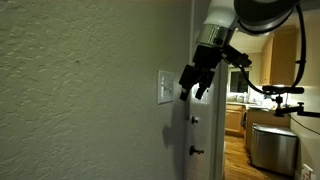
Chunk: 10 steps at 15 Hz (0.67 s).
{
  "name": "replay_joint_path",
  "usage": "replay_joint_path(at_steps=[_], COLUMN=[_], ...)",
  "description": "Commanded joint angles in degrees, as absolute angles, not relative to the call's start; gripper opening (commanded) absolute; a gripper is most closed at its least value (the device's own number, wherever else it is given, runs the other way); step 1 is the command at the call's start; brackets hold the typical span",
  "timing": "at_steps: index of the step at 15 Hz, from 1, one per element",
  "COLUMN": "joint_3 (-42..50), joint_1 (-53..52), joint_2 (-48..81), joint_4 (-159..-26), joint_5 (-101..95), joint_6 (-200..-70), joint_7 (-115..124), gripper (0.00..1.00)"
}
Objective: Turn on the right light switch
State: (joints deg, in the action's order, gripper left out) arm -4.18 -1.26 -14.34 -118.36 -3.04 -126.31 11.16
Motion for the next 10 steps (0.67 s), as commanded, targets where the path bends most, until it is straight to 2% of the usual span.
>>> replay_joint_path(at_steps=[1,10], joint_3=[-2.6,1.2], joint_1=[-0.7,-0.8], joint_2=[-15.1,-13.2], joint_4=[-117.8,-116.7], joint_5=[-3.2,-1.2], joint_6=[-128.6,-134.5], joint_7=[7.3,-3.7], gripper=[1.00,1.00])
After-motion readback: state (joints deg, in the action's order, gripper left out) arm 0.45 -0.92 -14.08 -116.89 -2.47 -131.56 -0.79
